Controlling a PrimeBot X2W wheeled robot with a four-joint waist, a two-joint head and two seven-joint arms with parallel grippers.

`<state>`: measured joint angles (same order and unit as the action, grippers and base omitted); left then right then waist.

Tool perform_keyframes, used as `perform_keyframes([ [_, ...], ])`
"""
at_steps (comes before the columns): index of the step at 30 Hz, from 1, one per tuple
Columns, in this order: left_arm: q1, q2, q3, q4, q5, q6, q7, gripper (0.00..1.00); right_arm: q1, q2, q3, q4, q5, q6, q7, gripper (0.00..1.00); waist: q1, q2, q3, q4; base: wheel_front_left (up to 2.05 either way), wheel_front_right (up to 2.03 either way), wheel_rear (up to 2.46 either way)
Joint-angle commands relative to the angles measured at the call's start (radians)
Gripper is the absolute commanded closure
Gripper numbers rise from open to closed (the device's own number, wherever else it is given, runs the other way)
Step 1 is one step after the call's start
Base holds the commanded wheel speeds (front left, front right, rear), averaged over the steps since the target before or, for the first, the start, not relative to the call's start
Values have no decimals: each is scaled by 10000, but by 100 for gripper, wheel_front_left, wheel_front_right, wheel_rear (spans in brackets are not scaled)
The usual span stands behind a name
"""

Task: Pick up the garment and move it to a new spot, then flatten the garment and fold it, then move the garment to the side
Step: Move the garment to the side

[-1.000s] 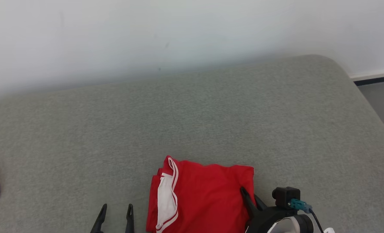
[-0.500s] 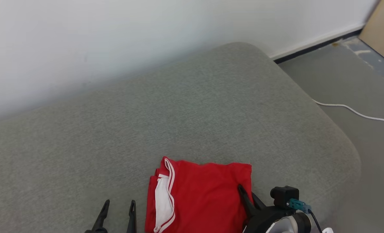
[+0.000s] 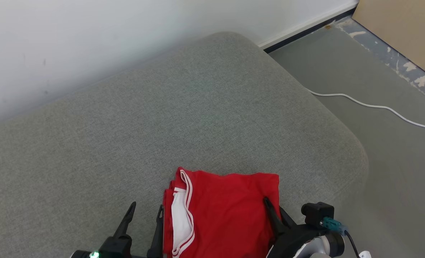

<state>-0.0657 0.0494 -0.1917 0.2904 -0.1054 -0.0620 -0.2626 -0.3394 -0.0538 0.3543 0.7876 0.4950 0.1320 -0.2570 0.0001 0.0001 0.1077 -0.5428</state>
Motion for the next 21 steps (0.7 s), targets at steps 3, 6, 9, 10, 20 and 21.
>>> perform_keyframes([
  [3,-101,20,-34,-43,99,-25,-29,0,87,28,-93,-221,-39,-28,-90,100,-1,-1,152,-43,0,0,0],
  [6,-106,28,136,-108,196,133,-29,0,-82,37,-79,-582,-87,-28,-85,100,-1,-1,299,-28,0,0,0],
  [9,-32,25,439,-295,346,295,-29,0,-359,41,2,-837,-274,-28,-88,100,-1,-1,512,19,0,0,0],
  [10,-52,19,449,-357,419,280,-29,0,-469,31,-70,-850,-343,-28,-88,100,-1,-1,622,161,0,0,0],
  [20,-697,242,542,-670,863,54,-29,0,-2670,-232,-1717,-421,-1472,-27,-84,100,-1,-1,2214,2161,0,0,0],
  [21,-808,296,516,-731,939,24,-29,0,-2934,-333,-1898,-248,-1673,-28,-86,100,-1,-1,2411,2374,0,0,0],
])
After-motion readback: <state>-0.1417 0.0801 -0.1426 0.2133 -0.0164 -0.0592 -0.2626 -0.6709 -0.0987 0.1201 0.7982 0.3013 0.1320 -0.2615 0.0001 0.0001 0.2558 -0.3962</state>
